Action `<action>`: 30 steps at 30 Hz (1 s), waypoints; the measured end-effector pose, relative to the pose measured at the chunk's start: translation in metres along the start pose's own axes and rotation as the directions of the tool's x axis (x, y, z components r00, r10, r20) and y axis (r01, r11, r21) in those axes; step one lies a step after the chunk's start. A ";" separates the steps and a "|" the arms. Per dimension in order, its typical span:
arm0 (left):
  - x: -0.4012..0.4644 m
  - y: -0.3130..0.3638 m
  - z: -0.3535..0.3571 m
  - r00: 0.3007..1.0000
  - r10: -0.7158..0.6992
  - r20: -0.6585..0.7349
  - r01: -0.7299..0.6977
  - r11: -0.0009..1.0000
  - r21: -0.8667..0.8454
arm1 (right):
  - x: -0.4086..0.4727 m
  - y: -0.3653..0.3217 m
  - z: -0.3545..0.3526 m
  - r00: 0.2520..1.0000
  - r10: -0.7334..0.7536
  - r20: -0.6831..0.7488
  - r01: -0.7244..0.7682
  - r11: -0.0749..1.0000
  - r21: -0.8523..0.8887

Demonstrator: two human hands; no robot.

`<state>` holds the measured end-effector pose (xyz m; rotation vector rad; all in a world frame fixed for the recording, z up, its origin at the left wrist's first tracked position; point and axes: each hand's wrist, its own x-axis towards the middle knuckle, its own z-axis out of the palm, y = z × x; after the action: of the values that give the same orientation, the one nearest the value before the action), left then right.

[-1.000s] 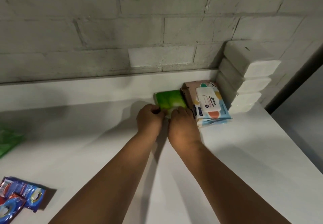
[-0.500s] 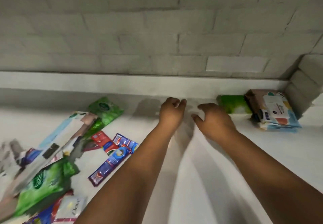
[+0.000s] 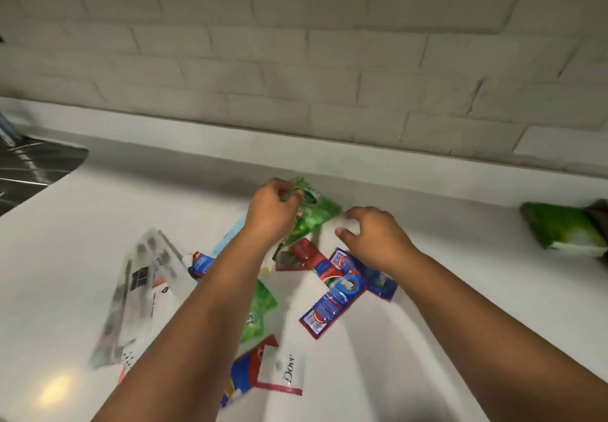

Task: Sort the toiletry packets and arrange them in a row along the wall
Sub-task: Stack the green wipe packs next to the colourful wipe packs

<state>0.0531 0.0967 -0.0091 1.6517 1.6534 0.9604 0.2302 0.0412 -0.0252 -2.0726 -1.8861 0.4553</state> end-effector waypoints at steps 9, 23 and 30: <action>0.049 -0.076 -0.058 0.984 -0.130 0.121 0.083 0.938 0.337 | 0.038 -0.057 0.061 0.987 0.155 0.045 -0.161 0.968 0.190; 0.049 -0.091 -0.058 0.949 -0.261 0.178 0.248 0.964 0.091 | 0.056 -0.066 0.087 0.929 0.365 -0.058 -0.329 0.887 0.323; 0.047 -0.093 -0.060 0.913 -0.365 0.183 0.400 0.890 -0.219 | 0.061 -0.061 0.090 0.924 0.379 -0.048 -0.337 0.868 0.364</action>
<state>-0.0499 0.1427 -0.0492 1.1371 1.6080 0.7980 0.1425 0.1082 -0.0825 -2.1444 -1.2391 0.6823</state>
